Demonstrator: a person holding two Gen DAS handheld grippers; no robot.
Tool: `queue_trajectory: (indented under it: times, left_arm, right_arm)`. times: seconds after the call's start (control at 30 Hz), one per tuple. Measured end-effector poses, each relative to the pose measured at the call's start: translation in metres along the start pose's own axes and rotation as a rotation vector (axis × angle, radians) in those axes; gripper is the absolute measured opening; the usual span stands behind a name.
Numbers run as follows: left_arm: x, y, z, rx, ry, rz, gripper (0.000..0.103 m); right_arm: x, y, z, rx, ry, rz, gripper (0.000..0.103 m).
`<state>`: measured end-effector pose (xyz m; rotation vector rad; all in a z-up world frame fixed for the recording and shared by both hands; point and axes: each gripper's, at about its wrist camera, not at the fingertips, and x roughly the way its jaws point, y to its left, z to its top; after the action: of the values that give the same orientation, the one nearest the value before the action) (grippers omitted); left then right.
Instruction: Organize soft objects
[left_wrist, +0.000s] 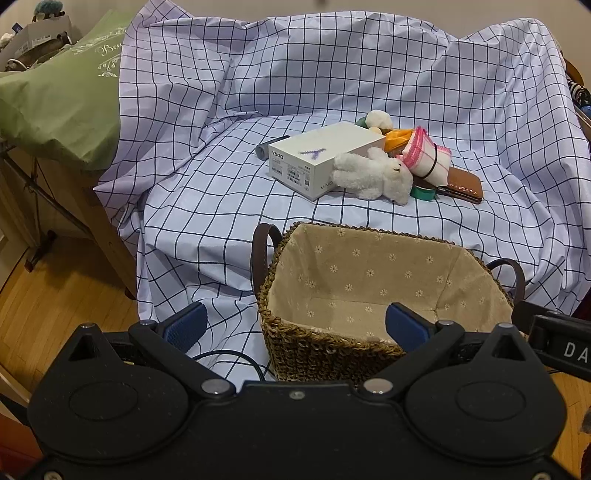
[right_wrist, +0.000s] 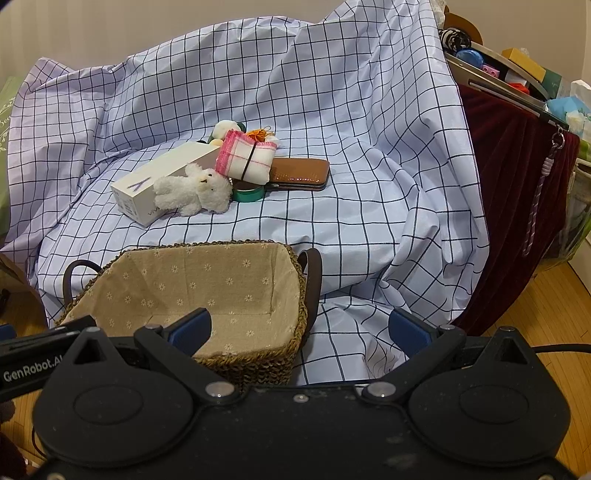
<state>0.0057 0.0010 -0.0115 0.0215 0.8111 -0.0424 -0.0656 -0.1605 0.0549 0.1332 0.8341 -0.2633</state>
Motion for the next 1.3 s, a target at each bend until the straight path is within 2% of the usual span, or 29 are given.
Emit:
queue_trajectory:
  times: [0.6, 0.83, 1.07, 1.3]
  left_arm:
    - [0.002, 0.002, 0.001, -0.005, 0.017, -0.016, 0.1]
    - [0.011, 0.008, 0.005, -0.038, 0.034, -0.019, 0.099]
    - [0.013, 0.009, 0.017, -0.023, -0.018, -0.021, 0.099]
    - [0.028, 0.005, 0.032, 0.014, 0.006, -0.051, 0.099]
  right_arm:
    - [0.002, 0.001, -0.001, -0.004, 0.004, -0.001, 0.102]
    - [0.013, 0.001, -0.003, -0.003, 0.032, -0.003, 0.102]
    - [0.025, -0.002, 0.008, 0.005, 0.039, -0.006, 0.102]
    - [0.037, 0.004, 0.03, -0.008, 0.01, 0.008, 0.102]
